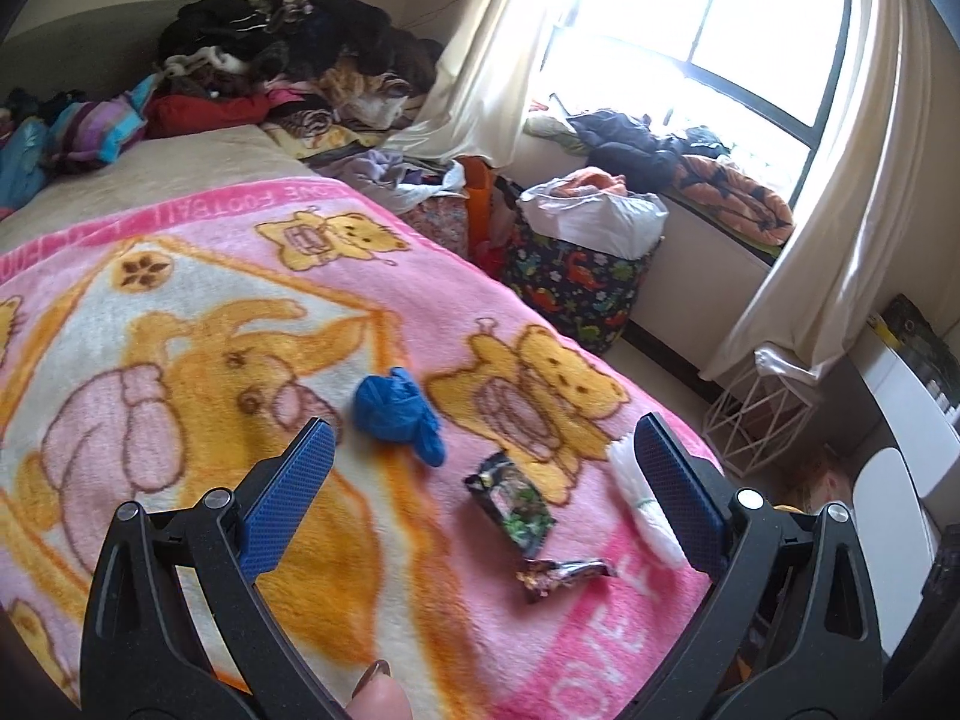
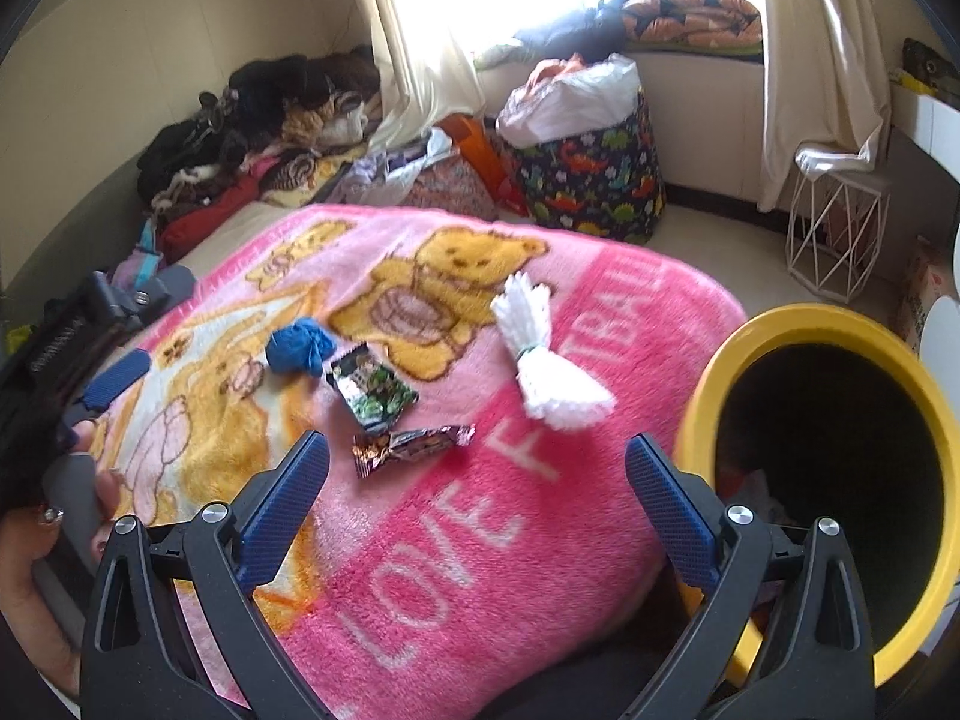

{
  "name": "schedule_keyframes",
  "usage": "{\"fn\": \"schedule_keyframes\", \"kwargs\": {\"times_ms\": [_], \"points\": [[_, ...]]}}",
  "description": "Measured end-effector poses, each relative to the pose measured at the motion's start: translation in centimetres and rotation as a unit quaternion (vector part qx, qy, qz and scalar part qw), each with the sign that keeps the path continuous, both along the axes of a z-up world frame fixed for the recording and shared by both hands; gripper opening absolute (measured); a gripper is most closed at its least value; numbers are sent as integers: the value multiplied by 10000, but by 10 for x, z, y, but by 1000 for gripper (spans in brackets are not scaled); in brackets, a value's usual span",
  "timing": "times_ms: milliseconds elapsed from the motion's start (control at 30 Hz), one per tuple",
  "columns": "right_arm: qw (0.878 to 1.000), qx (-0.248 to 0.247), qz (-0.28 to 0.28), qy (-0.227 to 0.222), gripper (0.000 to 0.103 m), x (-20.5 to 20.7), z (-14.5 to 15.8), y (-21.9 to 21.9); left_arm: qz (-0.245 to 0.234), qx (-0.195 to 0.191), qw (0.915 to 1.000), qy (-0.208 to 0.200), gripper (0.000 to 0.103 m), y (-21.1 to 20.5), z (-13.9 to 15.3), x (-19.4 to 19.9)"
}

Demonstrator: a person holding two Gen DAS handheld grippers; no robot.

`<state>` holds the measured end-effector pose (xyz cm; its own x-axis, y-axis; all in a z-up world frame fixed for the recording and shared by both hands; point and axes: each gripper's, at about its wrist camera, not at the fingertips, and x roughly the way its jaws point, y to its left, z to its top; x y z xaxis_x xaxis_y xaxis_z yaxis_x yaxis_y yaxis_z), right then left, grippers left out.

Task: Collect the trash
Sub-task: 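Move both grippers back over the blanket toward the silver wrappers, then grasp the silver wrapper with the right gripper while the left grasps the blue ball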

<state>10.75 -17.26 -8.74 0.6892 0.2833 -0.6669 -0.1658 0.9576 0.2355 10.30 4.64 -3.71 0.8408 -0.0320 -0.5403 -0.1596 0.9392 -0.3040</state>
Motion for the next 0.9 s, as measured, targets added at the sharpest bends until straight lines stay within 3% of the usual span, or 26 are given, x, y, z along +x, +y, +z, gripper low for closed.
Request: {"fn": "schedule_keyframes", "kwargs": {"times_ms": [300,567,900], "points": [[9992,-29,87,396,96,30,-33,28,208,-160,9993,265,92,25,-23,7],[9977,-88,222,628,79,56,-58,42,278,-331,9976,541,92,38,-46,19],[9963,-53,312,799,72,69,-79,41,249,-238,9961,817,92,42,-66,48]]}}
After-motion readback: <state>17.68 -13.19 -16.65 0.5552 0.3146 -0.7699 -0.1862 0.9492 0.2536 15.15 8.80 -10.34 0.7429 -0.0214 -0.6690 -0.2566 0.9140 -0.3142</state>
